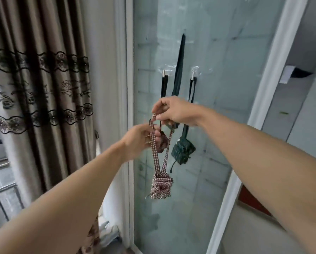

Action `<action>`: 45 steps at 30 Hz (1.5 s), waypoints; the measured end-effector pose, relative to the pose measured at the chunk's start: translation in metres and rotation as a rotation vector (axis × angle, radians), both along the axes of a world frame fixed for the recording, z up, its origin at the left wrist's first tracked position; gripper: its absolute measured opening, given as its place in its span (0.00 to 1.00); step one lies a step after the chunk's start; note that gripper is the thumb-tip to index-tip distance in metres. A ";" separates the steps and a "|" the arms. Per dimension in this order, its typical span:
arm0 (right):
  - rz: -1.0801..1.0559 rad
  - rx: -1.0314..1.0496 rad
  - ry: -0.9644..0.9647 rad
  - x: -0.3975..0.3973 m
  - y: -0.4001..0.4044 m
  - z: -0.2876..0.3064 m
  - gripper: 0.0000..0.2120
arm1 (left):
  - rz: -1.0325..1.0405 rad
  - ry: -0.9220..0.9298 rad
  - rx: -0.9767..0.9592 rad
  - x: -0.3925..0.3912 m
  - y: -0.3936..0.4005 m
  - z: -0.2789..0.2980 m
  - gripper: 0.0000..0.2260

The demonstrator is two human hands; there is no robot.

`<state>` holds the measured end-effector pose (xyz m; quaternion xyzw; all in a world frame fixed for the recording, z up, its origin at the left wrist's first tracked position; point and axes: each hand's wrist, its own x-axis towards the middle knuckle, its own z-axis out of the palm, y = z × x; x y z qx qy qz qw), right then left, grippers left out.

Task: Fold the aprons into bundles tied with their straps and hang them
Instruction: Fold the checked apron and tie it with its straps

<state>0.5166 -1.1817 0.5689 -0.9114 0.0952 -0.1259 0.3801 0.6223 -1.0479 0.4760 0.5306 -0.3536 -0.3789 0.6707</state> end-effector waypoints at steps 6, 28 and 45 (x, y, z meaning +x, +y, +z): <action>-0.139 -0.103 -0.117 -0.023 -0.067 0.062 0.11 | 0.212 -0.275 -0.025 -0.002 -0.077 0.088 0.07; -0.367 -0.605 -0.481 0.015 -0.124 0.204 0.03 | 0.602 -0.596 -0.326 0.043 -0.159 0.230 0.04; -0.558 -0.525 -0.544 0.245 -0.123 0.197 0.07 | 0.616 -0.623 -0.310 0.271 -0.170 0.240 0.05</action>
